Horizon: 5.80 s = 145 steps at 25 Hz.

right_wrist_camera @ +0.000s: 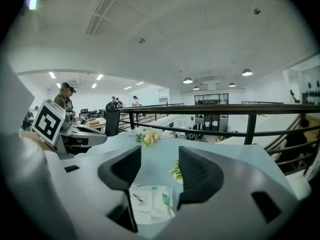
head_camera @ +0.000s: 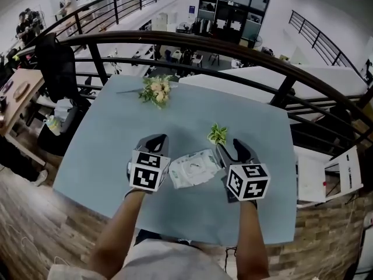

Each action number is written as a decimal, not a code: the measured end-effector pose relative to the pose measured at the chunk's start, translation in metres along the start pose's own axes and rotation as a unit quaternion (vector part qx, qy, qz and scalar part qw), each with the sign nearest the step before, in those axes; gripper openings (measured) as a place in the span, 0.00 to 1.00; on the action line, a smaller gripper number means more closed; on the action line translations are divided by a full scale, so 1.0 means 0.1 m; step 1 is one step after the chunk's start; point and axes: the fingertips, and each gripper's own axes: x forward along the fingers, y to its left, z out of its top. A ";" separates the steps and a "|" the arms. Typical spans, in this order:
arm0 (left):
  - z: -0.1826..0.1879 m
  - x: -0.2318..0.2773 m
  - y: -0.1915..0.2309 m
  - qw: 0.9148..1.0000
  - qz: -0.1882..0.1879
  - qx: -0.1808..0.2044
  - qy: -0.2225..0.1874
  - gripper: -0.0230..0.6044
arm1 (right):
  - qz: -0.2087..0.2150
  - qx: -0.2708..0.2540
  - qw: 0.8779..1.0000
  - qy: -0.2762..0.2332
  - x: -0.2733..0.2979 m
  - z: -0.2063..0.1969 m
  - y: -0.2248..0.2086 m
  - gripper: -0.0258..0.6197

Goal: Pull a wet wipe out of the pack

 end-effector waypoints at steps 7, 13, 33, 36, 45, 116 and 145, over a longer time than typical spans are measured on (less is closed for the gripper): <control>-0.14 -0.07 -0.02 1.000 0.007 -0.002 0.012 0.02 | 0.034 -0.011 0.999 0.023 0.04 -0.15 0.11 0.40; -0.23 -0.12 -0.07 1.000 0.008 -0.008 0.021 0.02 | 0.074 -0.028 0.995 0.056 0.12 -0.33 0.27 0.40; -0.60 -0.08 -0.11 0.998 0.022 -0.024 0.045 0.02 | 0.199 -0.103 0.958 0.180 0.44 -1.06 0.57 0.39; -0.64 -0.09 -0.08 0.998 0.026 -0.020 0.051 0.02 | 0.212 -0.115 0.950 0.196 0.48 -1.14 0.61 0.39; -0.77 -0.08 -0.09 0.997 0.030 -0.018 0.068 0.02 | 0.250 -0.147 0.926 0.241 0.61 -1.42 0.67 0.39; -0.76 -0.06 -0.31 0.994 0.043 -0.006 0.100 0.02 | 0.292 -0.107 0.915 0.259 0.66 -1.66 0.72 0.05; -0.73 -0.12 -0.37 0.997 -0.004 0.003 0.082 0.02 | 0.202 -0.076 0.950 0.223 0.59 -1.45 0.64 0.05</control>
